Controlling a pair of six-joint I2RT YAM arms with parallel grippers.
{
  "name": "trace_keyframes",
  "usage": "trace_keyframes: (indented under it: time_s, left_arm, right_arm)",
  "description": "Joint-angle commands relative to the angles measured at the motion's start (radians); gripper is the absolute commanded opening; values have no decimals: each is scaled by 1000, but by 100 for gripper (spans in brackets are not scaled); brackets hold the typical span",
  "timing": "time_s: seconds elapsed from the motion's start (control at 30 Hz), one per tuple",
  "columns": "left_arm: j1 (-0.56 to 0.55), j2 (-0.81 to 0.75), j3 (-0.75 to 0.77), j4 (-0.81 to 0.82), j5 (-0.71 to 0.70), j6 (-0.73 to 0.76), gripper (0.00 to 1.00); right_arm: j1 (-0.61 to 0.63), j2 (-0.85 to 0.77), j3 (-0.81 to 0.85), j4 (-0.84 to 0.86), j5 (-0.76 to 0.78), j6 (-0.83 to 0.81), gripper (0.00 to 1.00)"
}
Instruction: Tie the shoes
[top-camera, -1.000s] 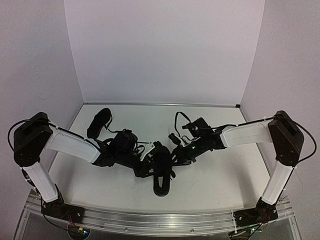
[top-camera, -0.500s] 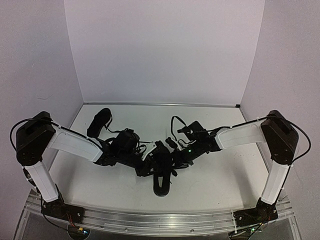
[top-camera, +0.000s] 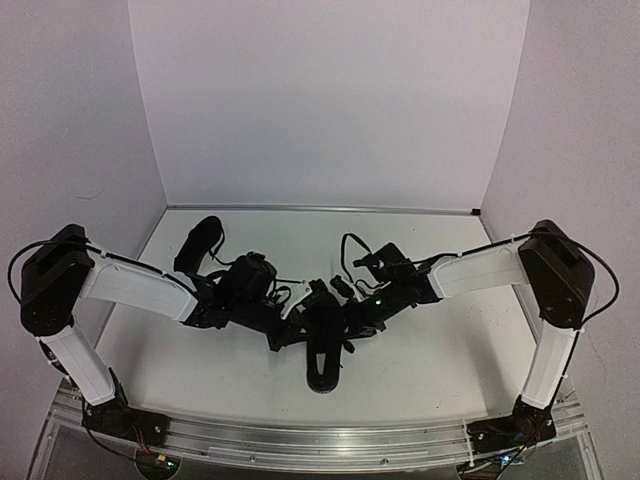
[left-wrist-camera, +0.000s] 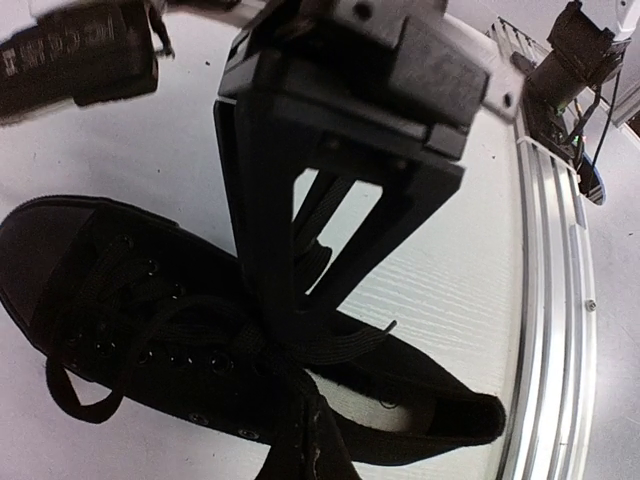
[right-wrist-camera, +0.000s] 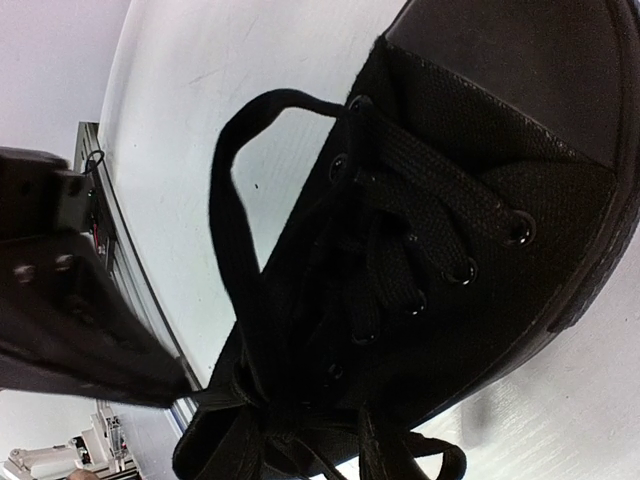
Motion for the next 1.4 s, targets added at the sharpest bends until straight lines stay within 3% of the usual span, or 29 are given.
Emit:
trace_keyframes:
  time_s: [0.0,0.63,0.9,0.97,1.07,1.37]
  left_arm:
    - [-6,-96,-12,-3,10,10,0]
    - [-71,-203,-78,-38,111,23,0]
    - [-82,-218,-100,-106,72,64,0]
    - [-82,-229,-103,-111,29,65,5]
    - [-81,-260,-116,-90,-48,59,23]
    - [-80,-316,-103,-62,-222,69,46]
  right_arm:
    - [6,24,33,15,39,3,29]
    - [6,22,34,16,47,19,29]
    - [6,11,34,16,34,20,29]
    - [6,-6,30,16,24,20,29]
    - [6,-50,16,15,8,24,31]
    - [-2,-231,-78,-3,19,45,41]
